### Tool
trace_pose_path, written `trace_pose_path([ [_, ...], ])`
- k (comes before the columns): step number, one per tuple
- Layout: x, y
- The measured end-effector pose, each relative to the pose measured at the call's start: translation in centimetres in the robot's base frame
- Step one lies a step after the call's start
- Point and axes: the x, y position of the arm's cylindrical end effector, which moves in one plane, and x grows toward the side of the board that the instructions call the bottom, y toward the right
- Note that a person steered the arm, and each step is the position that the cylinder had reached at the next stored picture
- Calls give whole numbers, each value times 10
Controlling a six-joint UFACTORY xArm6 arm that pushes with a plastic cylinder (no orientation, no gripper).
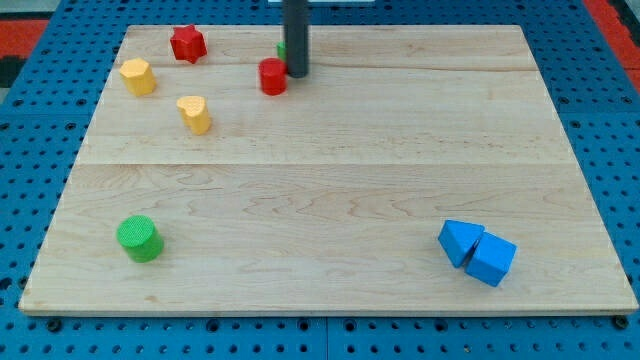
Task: Push the red circle to the bottom of the red star
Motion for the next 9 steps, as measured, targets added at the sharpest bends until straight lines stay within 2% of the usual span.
trace_pose_path([
  [1,19,-1],
  [2,20,-28],
  [3,-16,-79],
  [4,-21,-98],
  [5,1,-61],
  [6,6,-109],
  [8,-23,-108],
  [9,-23,-96],
])
